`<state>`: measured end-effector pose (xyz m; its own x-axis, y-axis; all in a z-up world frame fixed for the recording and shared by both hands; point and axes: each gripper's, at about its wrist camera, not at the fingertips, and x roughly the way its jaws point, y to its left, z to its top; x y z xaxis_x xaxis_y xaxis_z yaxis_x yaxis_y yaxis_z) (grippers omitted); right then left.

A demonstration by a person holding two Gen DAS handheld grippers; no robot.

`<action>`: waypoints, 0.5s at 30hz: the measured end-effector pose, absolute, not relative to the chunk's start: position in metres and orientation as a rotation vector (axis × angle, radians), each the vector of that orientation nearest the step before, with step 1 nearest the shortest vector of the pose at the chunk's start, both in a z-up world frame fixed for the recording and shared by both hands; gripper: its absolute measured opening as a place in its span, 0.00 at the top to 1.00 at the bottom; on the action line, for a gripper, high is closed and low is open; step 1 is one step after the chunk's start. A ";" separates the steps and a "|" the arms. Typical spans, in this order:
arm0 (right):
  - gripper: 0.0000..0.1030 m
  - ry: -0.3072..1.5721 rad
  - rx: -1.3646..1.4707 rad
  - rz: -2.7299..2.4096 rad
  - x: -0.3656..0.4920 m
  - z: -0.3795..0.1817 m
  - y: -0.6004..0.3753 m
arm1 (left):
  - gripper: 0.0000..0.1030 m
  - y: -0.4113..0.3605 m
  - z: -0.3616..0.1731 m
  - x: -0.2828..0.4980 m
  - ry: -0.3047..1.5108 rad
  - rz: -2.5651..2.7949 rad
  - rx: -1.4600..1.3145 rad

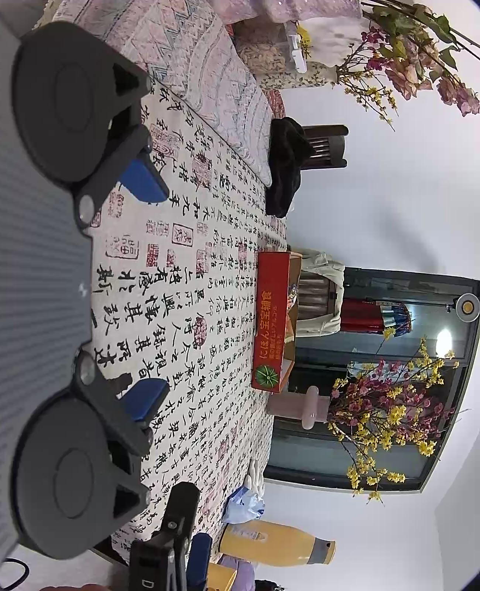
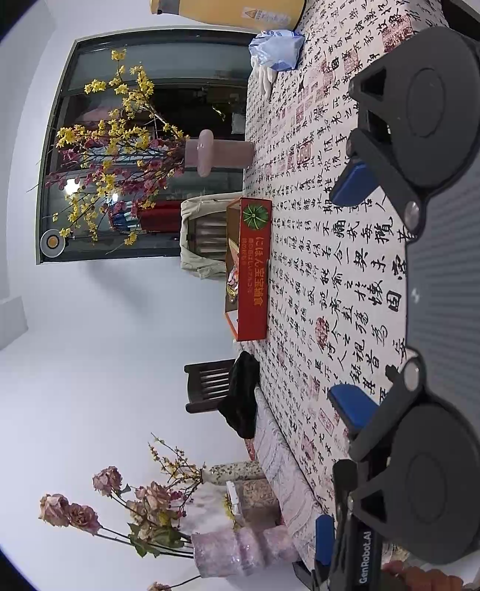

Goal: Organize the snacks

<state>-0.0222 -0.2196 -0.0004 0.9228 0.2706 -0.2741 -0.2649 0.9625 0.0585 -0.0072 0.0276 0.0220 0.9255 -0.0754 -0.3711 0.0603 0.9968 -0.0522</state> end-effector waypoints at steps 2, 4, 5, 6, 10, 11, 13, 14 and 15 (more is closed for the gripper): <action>0.00 0.277 0.019 0.274 -0.023 0.000 -0.219 | 0.00 0.027 0.022 -0.007 0.380 -0.070 -0.037; 0.00 0.267 0.022 0.281 -0.024 0.000 -0.219 | 0.00 0.027 0.022 -0.006 0.381 -0.071 -0.035; 0.00 0.265 0.021 0.284 -0.025 -0.001 -0.219 | 0.00 0.026 0.022 -0.006 0.383 -0.071 -0.036; 0.00 0.265 0.018 0.283 -0.025 -0.001 -0.218 | 0.00 0.026 0.022 -0.005 0.385 -0.071 -0.037; 0.00 0.261 0.010 0.282 -0.026 -0.001 -0.217 | 0.00 0.027 0.022 -0.005 0.382 -0.065 -0.038; 0.00 0.260 0.010 0.284 -0.026 0.000 -0.217 | 0.00 0.027 0.022 -0.005 0.381 -0.063 -0.039; 0.00 0.259 0.007 0.283 -0.027 0.000 -0.217 | 0.00 0.027 0.023 -0.006 0.379 -0.062 -0.038; 0.00 0.259 0.007 0.282 -0.027 0.000 -0.217 | 0.00 0.026 0.023 -0.006 0.378 -0.062 -0.036; 0.00 0.258 0.009 0.282 -0.027 0.000 -0.218 | 0.00 0.026 0.023 -0.006 0.377 -0.063 -0.035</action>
